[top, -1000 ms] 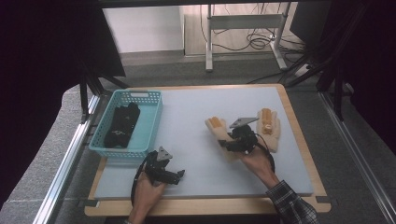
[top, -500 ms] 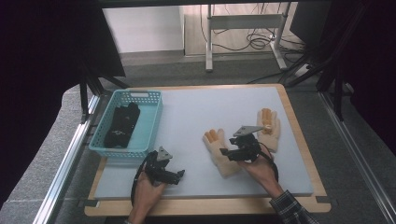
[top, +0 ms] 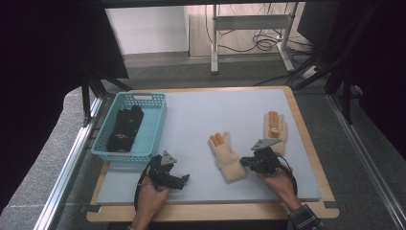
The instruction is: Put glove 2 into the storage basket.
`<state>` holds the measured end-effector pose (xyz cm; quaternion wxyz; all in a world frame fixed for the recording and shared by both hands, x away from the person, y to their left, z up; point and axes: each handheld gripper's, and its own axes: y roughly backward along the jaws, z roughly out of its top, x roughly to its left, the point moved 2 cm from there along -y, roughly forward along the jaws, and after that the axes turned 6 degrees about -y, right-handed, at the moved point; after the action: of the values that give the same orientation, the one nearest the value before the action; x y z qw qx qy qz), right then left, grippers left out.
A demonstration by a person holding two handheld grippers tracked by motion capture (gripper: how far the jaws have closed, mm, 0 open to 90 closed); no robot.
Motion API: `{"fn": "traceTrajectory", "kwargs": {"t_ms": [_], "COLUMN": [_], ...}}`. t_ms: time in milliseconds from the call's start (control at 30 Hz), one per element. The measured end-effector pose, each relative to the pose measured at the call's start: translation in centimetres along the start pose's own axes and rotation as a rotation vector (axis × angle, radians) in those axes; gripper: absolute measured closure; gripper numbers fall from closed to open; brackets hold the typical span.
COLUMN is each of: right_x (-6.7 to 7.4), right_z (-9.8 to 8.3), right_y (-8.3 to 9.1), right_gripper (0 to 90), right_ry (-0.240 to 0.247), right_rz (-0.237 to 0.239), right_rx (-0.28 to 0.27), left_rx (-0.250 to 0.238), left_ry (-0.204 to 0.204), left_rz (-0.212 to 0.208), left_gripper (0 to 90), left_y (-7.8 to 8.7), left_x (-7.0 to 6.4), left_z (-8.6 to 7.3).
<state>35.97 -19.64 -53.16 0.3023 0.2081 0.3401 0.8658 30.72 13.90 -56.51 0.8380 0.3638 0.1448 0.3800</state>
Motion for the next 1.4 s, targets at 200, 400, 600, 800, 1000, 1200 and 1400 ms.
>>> {"fn": "traceTrajectory", "kwargs": {"t_ms": [200,400,600,800,1000,1200,1400], "right_x": [3.0,0.9,-0.6,0.8,-0.3,-3.3,-7.3], "right_z": [0.5,2.5,3.4,3.9,5.2,4.2,3.4], "right_y": [-0.4,-1.0,-4.2,-2.9,-0.1,1.0,3.5], "right_gripper": [81.8,69.0,65.7,85.5,60.4,51.1,51.9], "right_ry": [0.072,0.005,-0.060,-0.014,-0.013,-0.056,-0.099], "right_rz": [0.048,-0.018,0.000,0.002,-0.065,-0.097,-0.188], "right_rx": [0.000,-0.056,-0.036,-0.054,-0.103,-0.117,-0.145], "left_rx": [-0.002,-0.002,-0.003,0.000,0.000,-0.002,-0.002], "left_ry": [0.003,0.004,0.004,0.000,0.000,0.004,0.003], "left_rz": [0.001,0.000,0.000,0.000,0.000,0.000,0.000], "left_gripper": [0.0,0.0,0.0,0.0,0.1,0.0,0.0], "left_y": [0.0,0.0,0.0,0.0,0.0,0.0,0.0], "left_x": [0.0,0.0,0.0,0.0,0.0,0.0,0.0], "left_z": [0.0,0.0,0.0,0.0,0.0,0.0,0.0]}}
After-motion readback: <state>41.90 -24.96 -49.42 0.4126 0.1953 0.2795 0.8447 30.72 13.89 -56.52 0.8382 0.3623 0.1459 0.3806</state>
